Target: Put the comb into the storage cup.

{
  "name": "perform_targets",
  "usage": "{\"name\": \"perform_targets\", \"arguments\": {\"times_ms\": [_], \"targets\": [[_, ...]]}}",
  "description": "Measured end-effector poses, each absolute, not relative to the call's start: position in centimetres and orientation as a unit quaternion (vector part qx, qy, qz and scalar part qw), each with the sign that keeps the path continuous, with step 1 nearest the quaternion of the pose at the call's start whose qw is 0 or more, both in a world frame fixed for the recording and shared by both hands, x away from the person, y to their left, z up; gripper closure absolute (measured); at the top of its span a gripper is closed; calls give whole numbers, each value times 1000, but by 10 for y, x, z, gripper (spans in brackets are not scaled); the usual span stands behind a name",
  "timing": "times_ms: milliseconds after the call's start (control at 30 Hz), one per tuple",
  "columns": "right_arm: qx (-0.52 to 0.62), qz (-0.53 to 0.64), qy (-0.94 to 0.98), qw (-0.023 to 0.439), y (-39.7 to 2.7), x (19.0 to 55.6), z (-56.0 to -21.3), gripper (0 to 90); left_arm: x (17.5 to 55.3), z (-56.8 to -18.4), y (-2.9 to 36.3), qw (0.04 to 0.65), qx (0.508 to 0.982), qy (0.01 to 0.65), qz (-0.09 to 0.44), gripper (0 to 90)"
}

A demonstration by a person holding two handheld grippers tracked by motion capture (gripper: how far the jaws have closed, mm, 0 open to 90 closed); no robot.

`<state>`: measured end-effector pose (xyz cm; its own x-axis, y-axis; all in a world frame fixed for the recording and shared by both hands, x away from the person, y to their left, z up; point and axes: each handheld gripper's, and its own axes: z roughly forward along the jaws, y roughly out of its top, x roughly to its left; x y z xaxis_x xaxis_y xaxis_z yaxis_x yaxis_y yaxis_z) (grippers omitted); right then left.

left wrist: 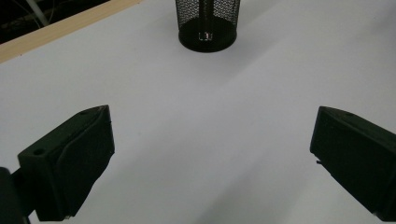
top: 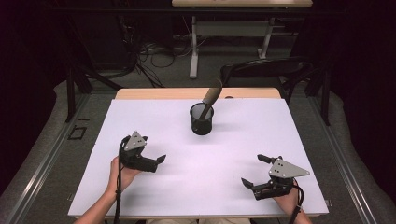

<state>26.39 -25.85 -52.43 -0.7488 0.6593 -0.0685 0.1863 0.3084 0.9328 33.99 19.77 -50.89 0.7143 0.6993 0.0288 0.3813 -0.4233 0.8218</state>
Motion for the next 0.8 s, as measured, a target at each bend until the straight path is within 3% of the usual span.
{"name": "perform_targets", "arguments": {"times_ms": [800], "targets": [[271, 518, 779, 226, -258, 264, -525, 6, 305, -518, 222, 434, 807, 346, 201, 0]]}}
